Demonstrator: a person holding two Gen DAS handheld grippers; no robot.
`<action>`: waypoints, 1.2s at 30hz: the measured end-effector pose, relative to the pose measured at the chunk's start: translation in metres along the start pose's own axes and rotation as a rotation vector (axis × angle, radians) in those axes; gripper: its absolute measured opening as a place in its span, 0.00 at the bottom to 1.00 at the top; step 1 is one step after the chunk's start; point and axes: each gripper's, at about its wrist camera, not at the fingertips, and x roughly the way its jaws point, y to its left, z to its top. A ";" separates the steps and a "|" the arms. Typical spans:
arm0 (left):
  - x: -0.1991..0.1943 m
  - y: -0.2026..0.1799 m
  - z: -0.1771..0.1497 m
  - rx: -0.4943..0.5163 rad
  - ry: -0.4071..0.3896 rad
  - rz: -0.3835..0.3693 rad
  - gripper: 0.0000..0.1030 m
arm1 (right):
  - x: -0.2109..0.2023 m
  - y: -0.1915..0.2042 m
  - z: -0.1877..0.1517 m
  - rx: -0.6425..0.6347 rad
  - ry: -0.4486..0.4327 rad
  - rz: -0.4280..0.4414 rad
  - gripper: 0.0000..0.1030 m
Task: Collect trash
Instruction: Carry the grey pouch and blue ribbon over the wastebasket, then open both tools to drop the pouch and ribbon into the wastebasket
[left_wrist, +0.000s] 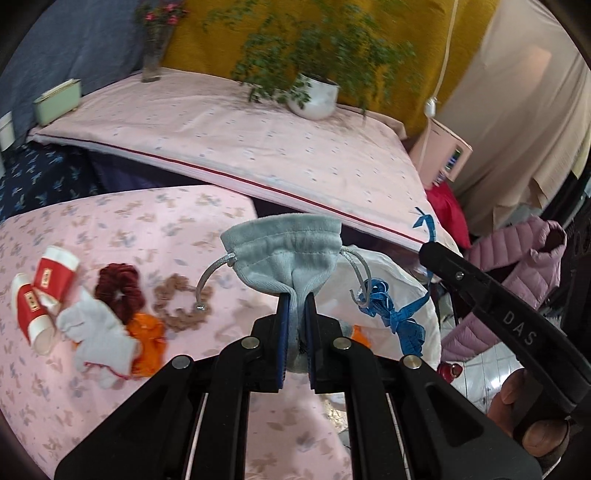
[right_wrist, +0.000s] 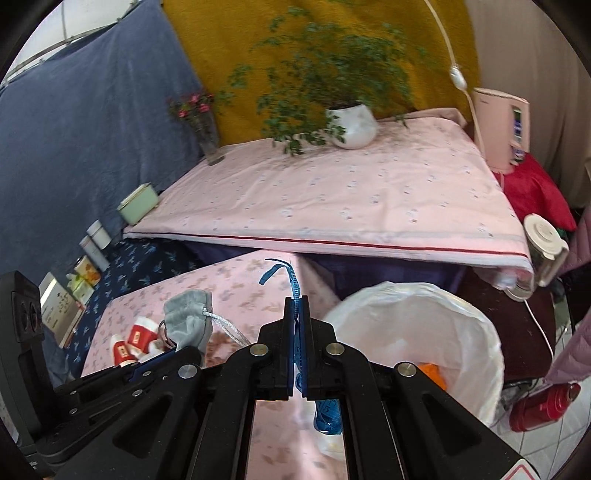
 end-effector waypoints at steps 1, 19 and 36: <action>0.005 -0.008 -0.001 0.013 0.007 -0.008 0.08 | 0.000 -0.008 -0.001 0.011 0.001 -0.008 0.03; 0.049 -0.056 -0.005 0.051 0.057 -0.058 0.47 | 0.000 -0.078 -0.015 0.124 0.003 -0.098 0.23; 0.028 -0.017 -0.006 -0.040 0.006 0.004 0.47 | 0.004 -0.043 -0.020 0.067 0.011 -0.071 0.38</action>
